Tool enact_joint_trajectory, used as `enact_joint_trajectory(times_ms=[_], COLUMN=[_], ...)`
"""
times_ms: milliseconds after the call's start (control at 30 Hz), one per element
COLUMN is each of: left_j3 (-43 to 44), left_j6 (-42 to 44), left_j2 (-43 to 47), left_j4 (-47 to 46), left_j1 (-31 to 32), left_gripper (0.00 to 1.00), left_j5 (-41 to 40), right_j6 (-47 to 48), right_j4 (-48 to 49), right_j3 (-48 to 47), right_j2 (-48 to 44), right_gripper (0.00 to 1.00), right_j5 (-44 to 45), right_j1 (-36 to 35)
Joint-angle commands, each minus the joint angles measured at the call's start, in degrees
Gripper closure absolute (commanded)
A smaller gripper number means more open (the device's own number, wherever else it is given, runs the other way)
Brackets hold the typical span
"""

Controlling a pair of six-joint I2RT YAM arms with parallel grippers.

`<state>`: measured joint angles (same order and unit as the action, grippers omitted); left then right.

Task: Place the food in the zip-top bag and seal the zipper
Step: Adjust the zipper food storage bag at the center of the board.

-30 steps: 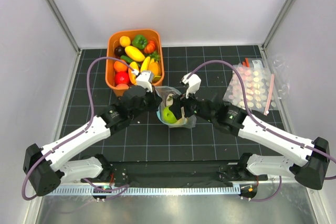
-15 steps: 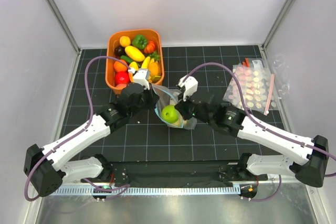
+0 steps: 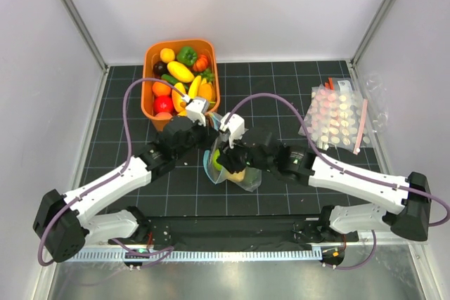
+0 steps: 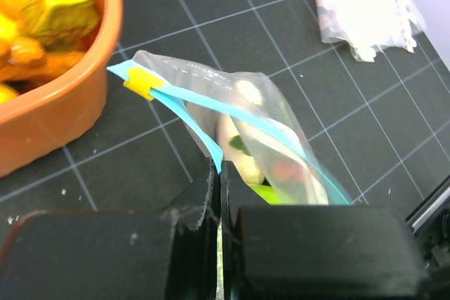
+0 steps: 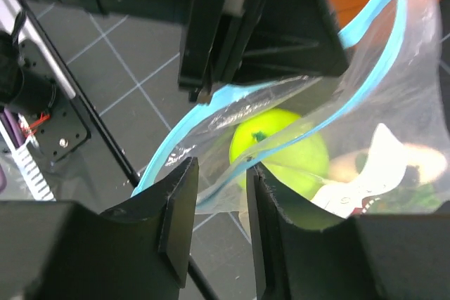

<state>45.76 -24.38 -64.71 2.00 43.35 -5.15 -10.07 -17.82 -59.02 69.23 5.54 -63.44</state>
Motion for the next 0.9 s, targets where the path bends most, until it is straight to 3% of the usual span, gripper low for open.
enact_joint_trajectory(times_ms=[0,133,400,567,733,833,867], left_j3=[-0.50,1.52,2.58,0.74,-2.51,-2.34,-1.73], left_j6=[4.42,6.01,7.68,7.68,7.51,8.82,9.61], left_j2=[0.55,-2.70,-5.52,-4.03,-1.57,-2.35,-3.66], left_j4=[-10.00,-9.03,-8.77,-11.31,-19.02,-23.52,-24.06], left_j1=[-0.29,-0.29,-0.37,-0.37,-0.37,-0.37,-0.37], left_gripper=[1.00,1.00,1.00,1.00,1.00,1.00,1.00], left_j5=[4.97,7.79,5.68,2.78,1.28,4.96,9.93], right_j6=[0.13,0.13,1.19,-0.39,-7.50,-11.02,-12.07], right_j4=[3.93,6.39,10.44,10.09,12.37,14.22,14.57], right_j3=[0.13,3.12,6.82,5.94,7.95,10.59,11.47], right_j2=[-3.75,-8.31,-14.74,-13.78,-13.42,-14.39,-15.08], right_gripper=[0.59,0.50,0.22,0.20,0.22,0.22,0.23], right_j5=[3.58,8.52,3.86,6.59,-3.59,-7.89,-8.17], right_j1=[-0.19,0.16,1.39,5.42,22.02,28.87,30.03])
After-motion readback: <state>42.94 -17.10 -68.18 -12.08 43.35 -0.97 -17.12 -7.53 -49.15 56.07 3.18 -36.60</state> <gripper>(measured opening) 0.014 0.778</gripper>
